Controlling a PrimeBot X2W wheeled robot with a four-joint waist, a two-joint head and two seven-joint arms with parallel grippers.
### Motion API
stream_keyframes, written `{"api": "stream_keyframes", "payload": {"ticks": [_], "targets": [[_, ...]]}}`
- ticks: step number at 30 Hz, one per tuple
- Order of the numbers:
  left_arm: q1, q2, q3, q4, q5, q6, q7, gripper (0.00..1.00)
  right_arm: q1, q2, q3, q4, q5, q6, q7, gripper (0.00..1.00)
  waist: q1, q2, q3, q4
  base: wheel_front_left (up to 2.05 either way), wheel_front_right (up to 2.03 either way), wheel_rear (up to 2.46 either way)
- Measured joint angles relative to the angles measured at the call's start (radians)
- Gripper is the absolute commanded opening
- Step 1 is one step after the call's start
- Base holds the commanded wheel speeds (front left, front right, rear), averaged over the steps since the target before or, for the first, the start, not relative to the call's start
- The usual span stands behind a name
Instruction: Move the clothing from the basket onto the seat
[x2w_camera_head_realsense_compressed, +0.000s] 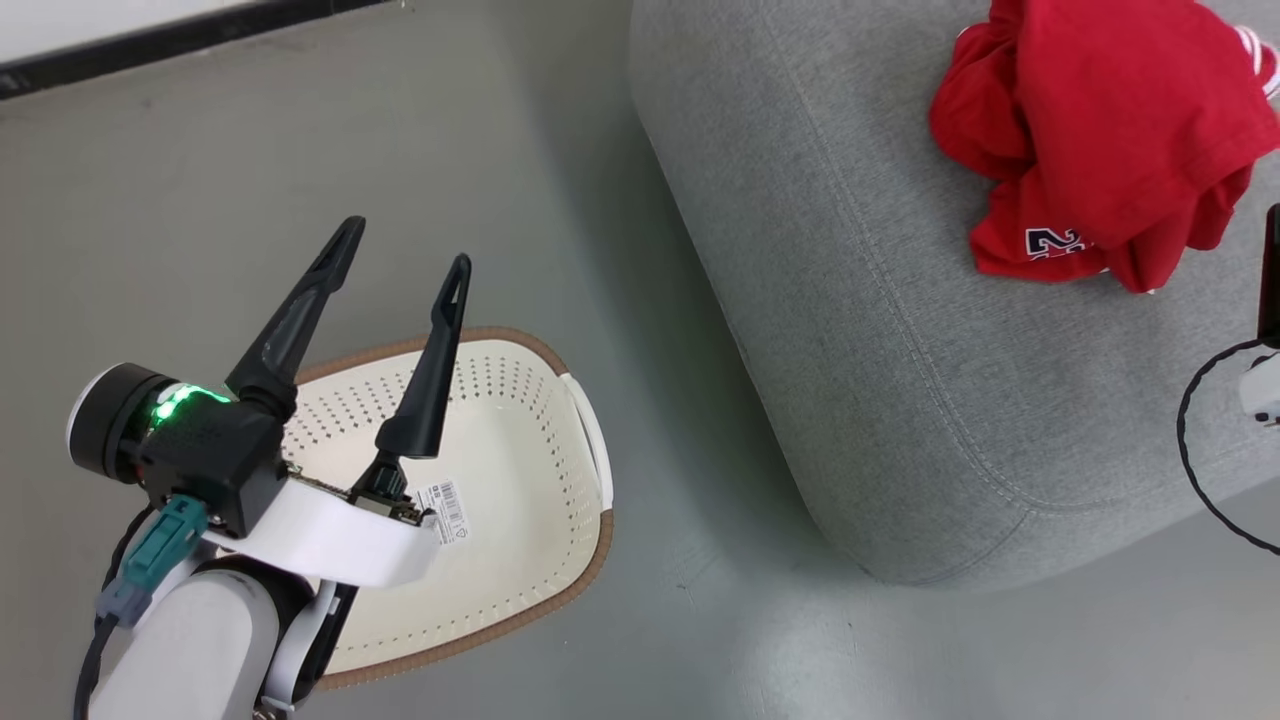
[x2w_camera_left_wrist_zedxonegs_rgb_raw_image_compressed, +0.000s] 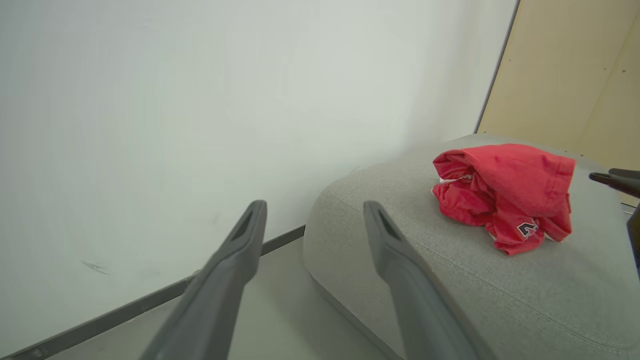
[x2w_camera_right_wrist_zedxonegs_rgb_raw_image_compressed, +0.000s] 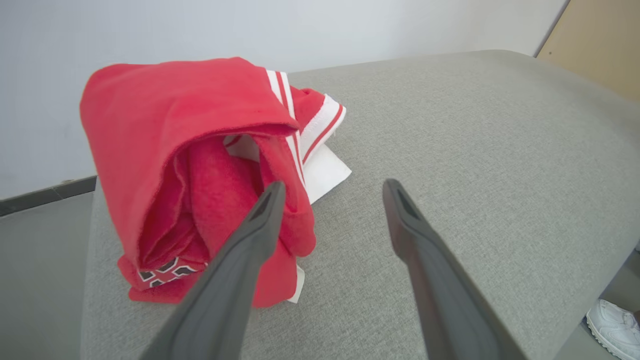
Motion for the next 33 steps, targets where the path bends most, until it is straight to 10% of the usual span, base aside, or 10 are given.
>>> {"api": "stream_keyframes", "payload": {"ticks": [33], "targets": [[0.162,-0.084,0.139,0.152,-0.071,0.129,-0.117,1.0,0.018,0.036,0.193,-0.337,-0.003,0.0,-0.034,1.0,0.0,0.0,-0.208,0.113,0.0,0.0,0.0]]}}
